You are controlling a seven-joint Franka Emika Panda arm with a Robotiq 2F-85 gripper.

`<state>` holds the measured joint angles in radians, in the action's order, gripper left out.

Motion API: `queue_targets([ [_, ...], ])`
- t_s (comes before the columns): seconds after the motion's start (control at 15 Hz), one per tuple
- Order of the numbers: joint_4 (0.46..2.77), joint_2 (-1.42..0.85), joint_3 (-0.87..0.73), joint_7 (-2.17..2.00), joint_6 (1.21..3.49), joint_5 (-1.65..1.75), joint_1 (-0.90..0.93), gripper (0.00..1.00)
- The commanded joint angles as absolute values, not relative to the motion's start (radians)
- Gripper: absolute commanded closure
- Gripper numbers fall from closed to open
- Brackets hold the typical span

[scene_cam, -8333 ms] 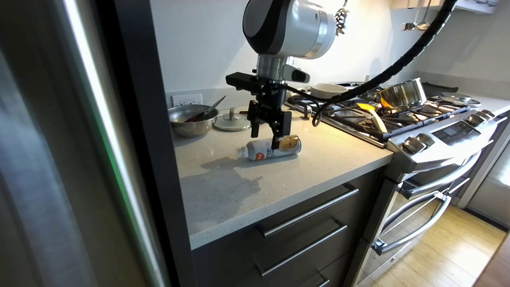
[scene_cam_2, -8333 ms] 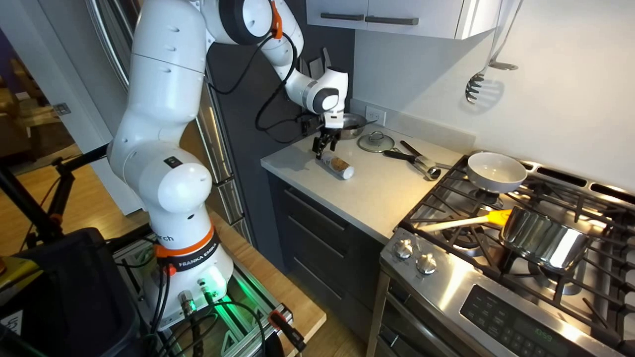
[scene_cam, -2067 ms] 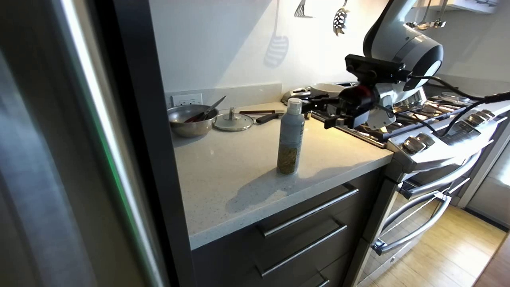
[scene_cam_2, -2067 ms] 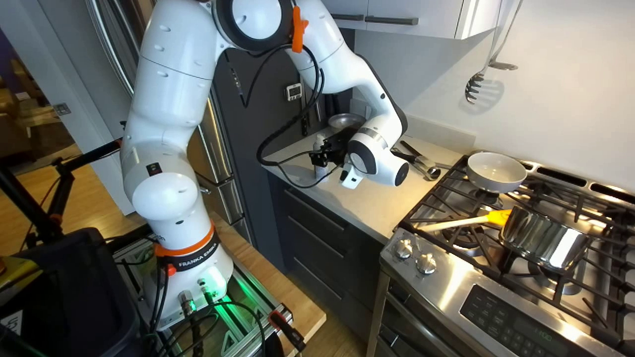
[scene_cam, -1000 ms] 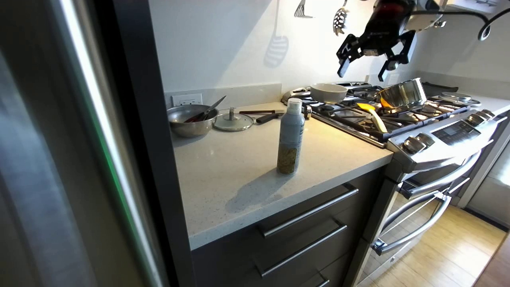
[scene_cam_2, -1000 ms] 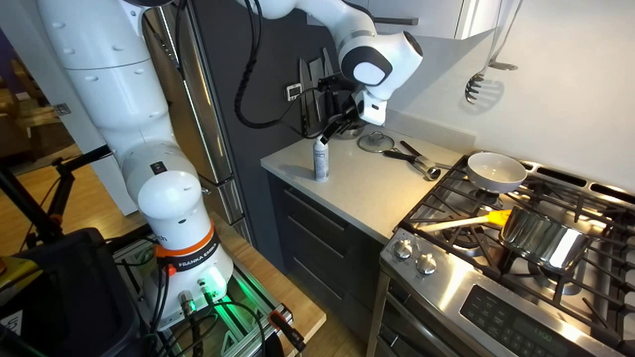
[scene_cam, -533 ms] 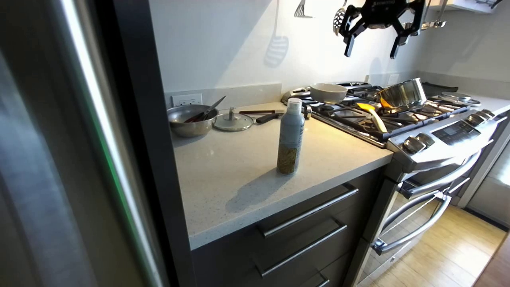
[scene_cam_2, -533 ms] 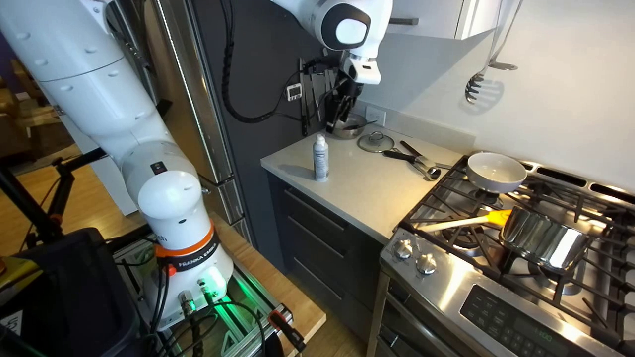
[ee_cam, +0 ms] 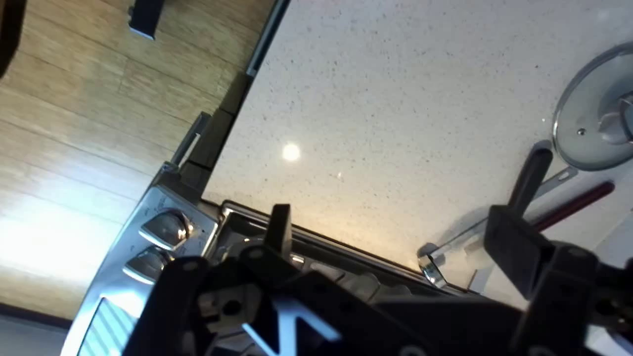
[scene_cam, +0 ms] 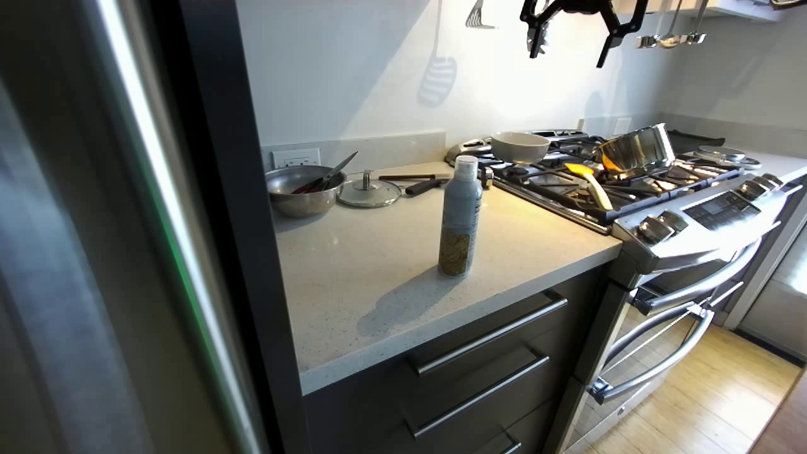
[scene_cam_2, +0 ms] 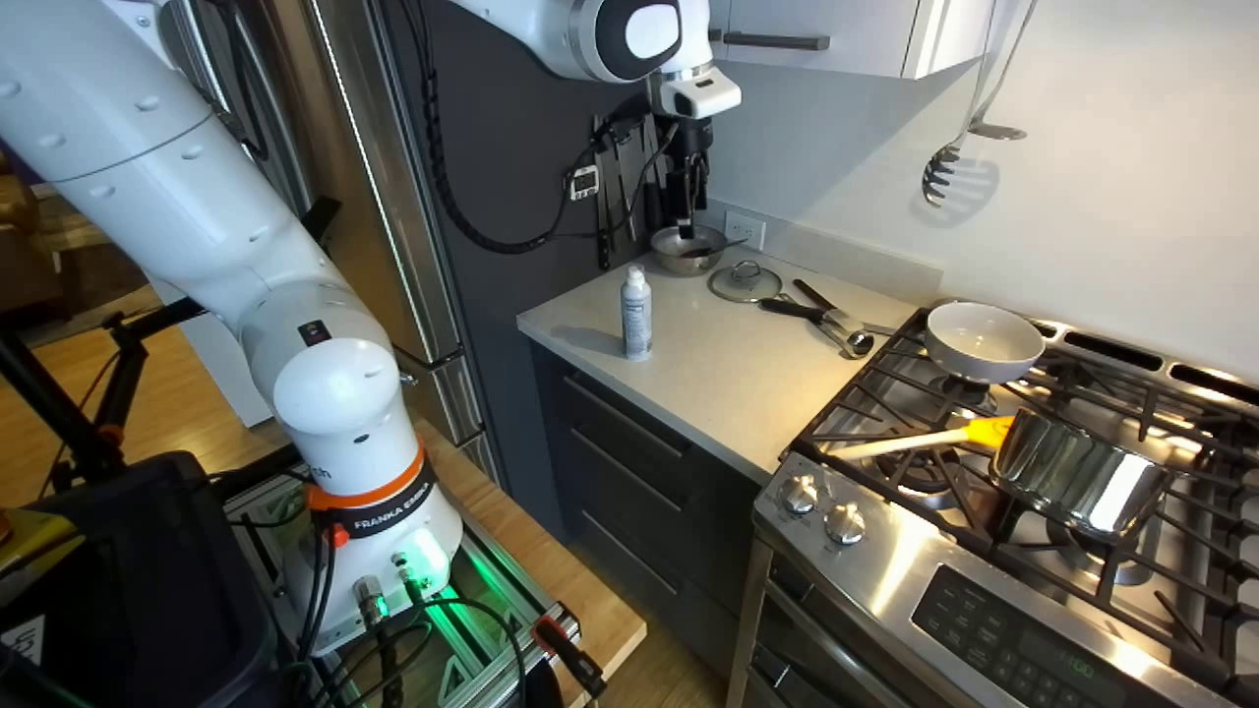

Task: Put the spray bottle upright

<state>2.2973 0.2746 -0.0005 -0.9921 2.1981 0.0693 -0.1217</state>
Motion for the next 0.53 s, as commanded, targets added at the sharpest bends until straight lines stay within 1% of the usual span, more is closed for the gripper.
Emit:
queue_targets([
  [0.0,2.364,0.32,0.026,-1.029,2.305,0.143,-0.136,0.0],
  [0.13,2.374,0.323,0.028,-1.03,2.343,0.139,-0.135,0.0],
  [0.2,2.33,0.294,0.022,-1.003,2.298,0.112,-0.128,0.0],
  [0.47,2.338,0.297,0.025,-1.002,2.318,0.112,-0.13,0.0],
])
